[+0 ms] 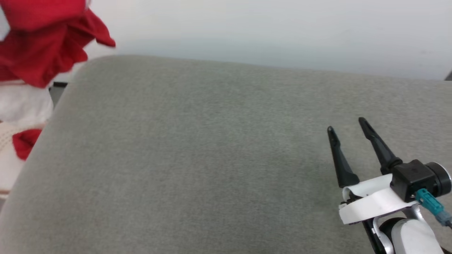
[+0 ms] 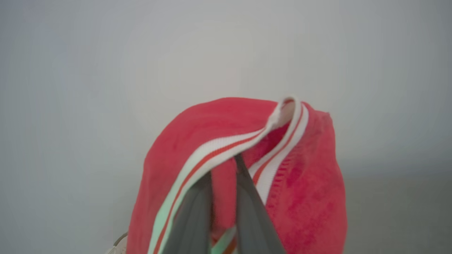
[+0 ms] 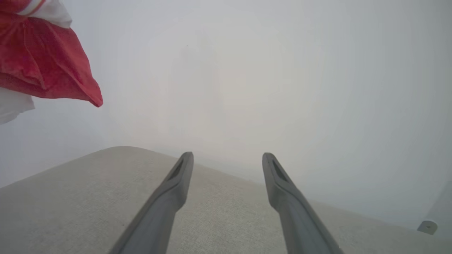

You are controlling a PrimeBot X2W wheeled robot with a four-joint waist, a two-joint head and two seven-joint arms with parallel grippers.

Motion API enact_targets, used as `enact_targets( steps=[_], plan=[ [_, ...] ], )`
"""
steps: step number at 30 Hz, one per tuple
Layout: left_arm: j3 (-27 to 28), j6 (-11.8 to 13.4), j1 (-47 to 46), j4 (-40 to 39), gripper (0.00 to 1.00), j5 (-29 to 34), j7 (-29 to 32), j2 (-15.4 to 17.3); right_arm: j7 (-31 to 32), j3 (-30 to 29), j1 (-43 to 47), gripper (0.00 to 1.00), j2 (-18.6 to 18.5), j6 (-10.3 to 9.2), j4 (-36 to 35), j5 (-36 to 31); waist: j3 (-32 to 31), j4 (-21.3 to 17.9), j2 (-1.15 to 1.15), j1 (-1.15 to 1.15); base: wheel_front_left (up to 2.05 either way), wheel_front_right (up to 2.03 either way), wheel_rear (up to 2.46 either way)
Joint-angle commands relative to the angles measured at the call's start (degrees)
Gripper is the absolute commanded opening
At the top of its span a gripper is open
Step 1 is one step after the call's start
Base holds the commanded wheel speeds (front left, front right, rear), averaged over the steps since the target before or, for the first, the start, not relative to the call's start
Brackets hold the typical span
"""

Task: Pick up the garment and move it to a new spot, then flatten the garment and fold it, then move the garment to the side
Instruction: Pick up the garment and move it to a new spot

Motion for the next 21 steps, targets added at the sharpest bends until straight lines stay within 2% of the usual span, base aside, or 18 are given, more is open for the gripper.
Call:
enact_targets(
  steps=[1,6,11,21],
  plan=[
    [0.1,1.0,1.5,-2.0,0.00,-0.6,1.3,0.1,-0.4,-0.6,0.6,1.00,0.0,-0.02,0.3,-0.3,-1.4,-2.7,0.00,0.00,0.00,0.00,0.00],
    [0.5,4.7,5.1,-11.7,0.00,-2.2,6.9,0.7,-0.8,-3.5,0.6,1.00,0.1,-0.02,0.7,-1.0,-1.5,-6.7,0.00,0.00,0.00,0.00,0.00],
    [-0.2,8.5,8.5,-21.3,0.00,-2.8,11.5,-0.1,-1.2,-7.7,1.2,1.00,-0.3,-0.02,1.1,-1.3,-0.7,-10.6,0.00,0.00,0.00,0.00,0.00],
    [-5.7,15.8,12.8,-33.9,0.00,-1.3,18.8,-4.6,-3.1,-14.9,1.0,1.00,0.9,-0.02,3.4,-1.9,2.8,-17.1,0.00,0.00,0.00,0.00,0.00]
  ],
)
